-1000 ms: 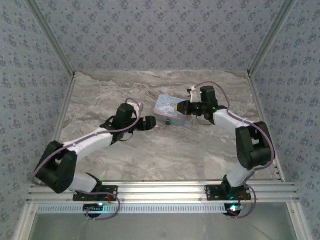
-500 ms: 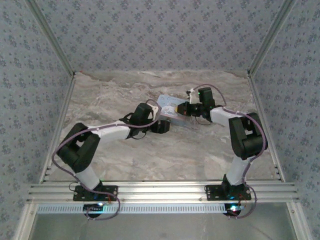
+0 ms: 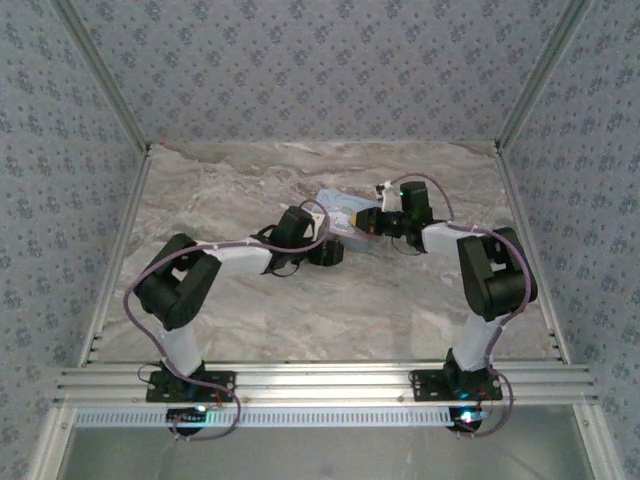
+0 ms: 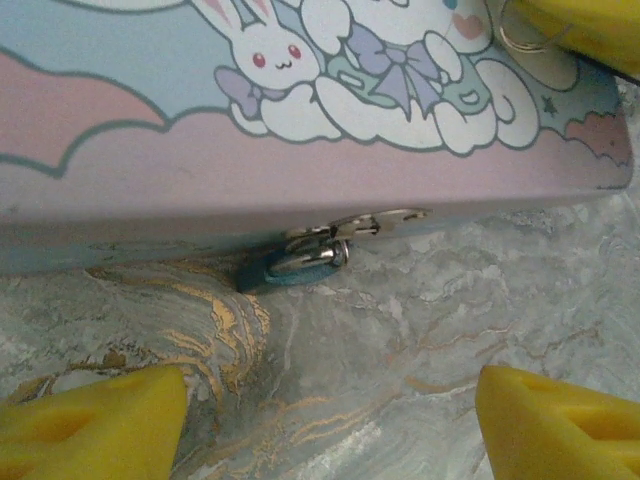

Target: Unlock the padlock with the key

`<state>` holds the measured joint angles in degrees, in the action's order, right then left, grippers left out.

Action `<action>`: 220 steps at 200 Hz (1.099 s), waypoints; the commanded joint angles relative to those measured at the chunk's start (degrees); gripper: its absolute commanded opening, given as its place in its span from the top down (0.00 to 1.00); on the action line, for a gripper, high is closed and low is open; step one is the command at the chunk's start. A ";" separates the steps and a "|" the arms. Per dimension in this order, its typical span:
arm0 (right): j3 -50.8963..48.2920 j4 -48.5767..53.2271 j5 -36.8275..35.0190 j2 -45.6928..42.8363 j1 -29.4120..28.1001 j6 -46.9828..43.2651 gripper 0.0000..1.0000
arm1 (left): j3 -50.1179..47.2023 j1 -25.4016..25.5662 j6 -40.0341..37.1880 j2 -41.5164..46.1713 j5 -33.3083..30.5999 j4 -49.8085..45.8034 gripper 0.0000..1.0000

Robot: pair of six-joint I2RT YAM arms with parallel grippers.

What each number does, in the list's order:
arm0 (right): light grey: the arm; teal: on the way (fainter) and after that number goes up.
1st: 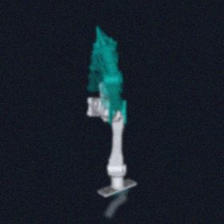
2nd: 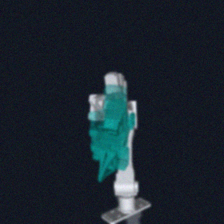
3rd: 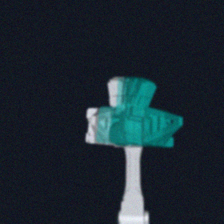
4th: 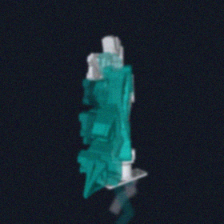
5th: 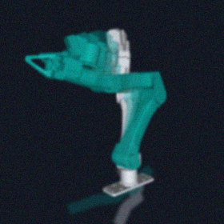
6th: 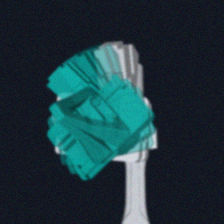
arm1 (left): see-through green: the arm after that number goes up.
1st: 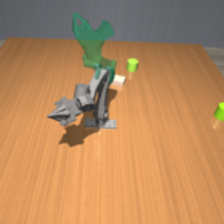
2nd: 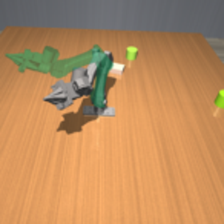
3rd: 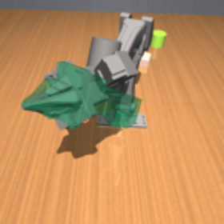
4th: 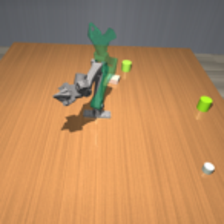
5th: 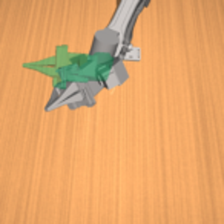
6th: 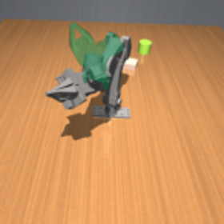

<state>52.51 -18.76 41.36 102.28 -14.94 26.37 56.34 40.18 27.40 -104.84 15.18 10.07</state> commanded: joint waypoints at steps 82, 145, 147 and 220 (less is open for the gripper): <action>-2.40 5.92 -0.94 0.64 -1.50 1.23 0.99 | 5.99 0.91 -3.84 -5.96 -3.35 1.53 0.36; -2.41 5.93 -1.29 0.57 -2.46 1.49 0.99 | 7.23 2.00 -3.76 -8.01 -6.74 1.70 0.47; -2.39 5.93 -1.26 0.56 -2.44 1.49 0.99 | 7.15 2.05 -3.76 -8.04 -6.92 1.69 0.47; -2.35 6.00 -1.30 0.11 -3.07 1.58 0.99 | 7.37 2.09 -1.66 -8.47 -10.73 2.50 0.63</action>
<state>52.16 -18.90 41.08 101.86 -16.78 27.22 61.87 41.80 25.06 -112.27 6.35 10.50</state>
